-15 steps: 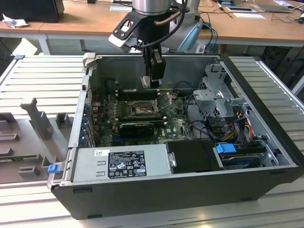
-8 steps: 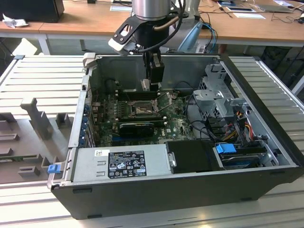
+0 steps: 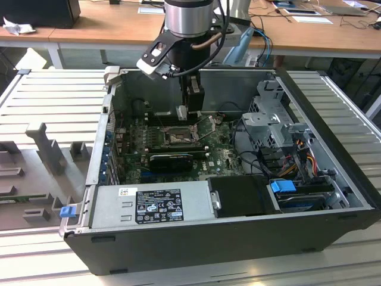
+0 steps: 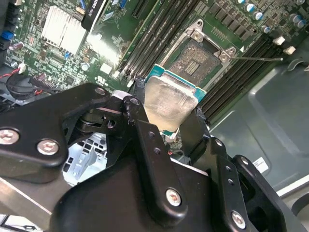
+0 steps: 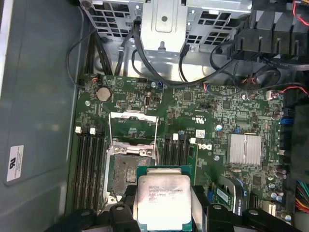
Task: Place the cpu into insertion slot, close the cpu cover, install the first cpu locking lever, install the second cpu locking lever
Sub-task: 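Place the cpu into insertion slot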
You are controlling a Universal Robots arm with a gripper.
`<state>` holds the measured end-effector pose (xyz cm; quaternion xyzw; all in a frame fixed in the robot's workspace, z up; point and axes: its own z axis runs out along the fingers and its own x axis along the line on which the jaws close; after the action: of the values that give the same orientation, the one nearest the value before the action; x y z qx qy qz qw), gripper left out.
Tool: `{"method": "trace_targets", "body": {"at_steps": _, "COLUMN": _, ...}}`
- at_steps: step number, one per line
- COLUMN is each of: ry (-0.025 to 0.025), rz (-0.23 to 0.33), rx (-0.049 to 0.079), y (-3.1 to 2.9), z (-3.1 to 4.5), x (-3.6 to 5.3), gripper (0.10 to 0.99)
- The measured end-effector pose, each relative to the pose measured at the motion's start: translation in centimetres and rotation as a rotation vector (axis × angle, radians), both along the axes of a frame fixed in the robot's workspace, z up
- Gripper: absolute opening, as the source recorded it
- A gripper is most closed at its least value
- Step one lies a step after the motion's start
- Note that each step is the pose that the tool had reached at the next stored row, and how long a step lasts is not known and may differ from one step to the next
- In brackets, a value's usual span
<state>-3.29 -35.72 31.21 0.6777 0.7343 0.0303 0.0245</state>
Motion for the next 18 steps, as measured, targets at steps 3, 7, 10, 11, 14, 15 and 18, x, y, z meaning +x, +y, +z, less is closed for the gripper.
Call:
{"method": "trace_targets", "body": {"at_steps": 3, "ry": -0.0001, "rz": 0.0, "rx": 0.0, "y": 0.0, "z": -0.4, "x": 0.0, "gripper": 0.529}}
{"method": "trace_targets", "body": {"at_steps": 7, "ry": 0.0, "rz": -0.001, "rx": 0.0, "y": 0.0, "z": -0.76, "x": 0.0, "gripper": 0.529}}
{"method": "trace_targets", "body": {"at_steps": 10, "ry": -0.0001, "rz": -0.002, "rx": 0.0, "y": 0.0, "z": -1.0, "x": 0.0, "gripper": 0.529}}
{"method": "trace_targets", "body": {"at_steps": 11, "ry": 0.0, "rz": -0.003, "rx": 0.0, "y": 0.0, "z": -1.05, "x": 0.0, "gripper": 0.529}}
{"method": "trace_targets", "body": {"at_steps": 14, "ry": 0.0, "rz": -0.003, "rx": 0.0, "y": 0.0, "z": -1.27, "x": 0.0, "gripper": 0.529}}
{"method": "trace_targets", "body": {"at_steps": 15, "ry": 0.0, "rz": -0.003, "rx": 0.0, "y": 0.0, "z": -1.34, "x": 0.0, "gripper": 0.529}}
{"method": "trace_targets", "body": {"at_steps": 18, "ry": 0.0, "rz": -0.003, "rx": 0.0, "y": 0.0, "z": -1.57, "x": 0.0, "gripper": 0.529}}
